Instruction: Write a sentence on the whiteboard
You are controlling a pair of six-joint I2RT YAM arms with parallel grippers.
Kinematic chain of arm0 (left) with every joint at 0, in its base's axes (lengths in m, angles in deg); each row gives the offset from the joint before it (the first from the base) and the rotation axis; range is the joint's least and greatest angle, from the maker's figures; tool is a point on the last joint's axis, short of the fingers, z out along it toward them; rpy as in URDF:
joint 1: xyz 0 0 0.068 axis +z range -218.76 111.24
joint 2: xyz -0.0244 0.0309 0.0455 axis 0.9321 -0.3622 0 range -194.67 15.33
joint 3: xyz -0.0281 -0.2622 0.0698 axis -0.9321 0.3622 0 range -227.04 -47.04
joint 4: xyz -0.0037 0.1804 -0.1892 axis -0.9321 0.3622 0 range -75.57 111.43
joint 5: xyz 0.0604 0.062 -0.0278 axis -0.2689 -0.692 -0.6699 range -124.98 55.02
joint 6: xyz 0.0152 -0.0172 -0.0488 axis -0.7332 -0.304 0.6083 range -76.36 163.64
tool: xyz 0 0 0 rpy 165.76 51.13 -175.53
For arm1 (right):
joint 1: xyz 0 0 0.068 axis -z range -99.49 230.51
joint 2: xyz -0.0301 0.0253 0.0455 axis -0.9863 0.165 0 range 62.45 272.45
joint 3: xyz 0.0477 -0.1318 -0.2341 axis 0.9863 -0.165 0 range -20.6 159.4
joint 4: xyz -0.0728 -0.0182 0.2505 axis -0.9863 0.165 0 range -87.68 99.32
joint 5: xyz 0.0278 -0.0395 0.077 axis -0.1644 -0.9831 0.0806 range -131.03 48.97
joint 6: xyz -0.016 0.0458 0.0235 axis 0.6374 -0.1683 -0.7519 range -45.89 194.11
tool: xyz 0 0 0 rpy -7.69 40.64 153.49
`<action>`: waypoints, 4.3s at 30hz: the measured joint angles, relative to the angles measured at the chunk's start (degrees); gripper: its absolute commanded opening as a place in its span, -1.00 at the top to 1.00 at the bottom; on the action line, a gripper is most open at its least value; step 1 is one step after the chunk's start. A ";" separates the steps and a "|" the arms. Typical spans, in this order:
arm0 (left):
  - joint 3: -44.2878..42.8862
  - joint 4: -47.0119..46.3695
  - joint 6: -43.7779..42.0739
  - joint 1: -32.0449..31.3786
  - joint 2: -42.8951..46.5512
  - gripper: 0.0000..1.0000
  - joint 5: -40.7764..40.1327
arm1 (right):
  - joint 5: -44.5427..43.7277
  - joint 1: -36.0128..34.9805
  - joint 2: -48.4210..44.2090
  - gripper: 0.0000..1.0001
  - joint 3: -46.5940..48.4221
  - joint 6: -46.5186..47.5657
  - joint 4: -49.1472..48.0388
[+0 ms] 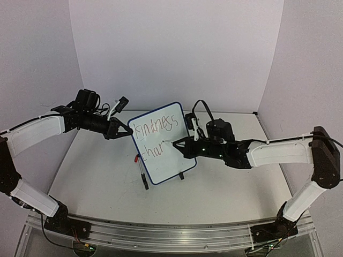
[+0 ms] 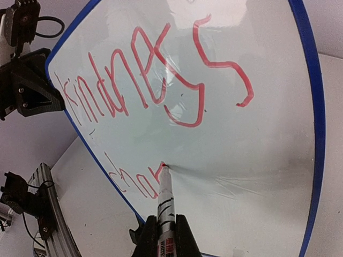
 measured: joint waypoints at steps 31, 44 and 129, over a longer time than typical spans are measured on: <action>0.00 0.00 -0.04 -0.02 0.00 1.00 0.20 | 1.31 0.15 -5.77 1.00 -3.71 -0.50 3.88; 0.00 0.00 -0.03 -0.02 0.00 1.00 0.20 | 11.85 4.80 -8.37 1.00 -4.04 3.48 5.61; 0.00 0.51 0.00 0.04 0.00 1.00 0.17 | 12.27 7.50 -0.92 1.00 -1.38 3.37 3.09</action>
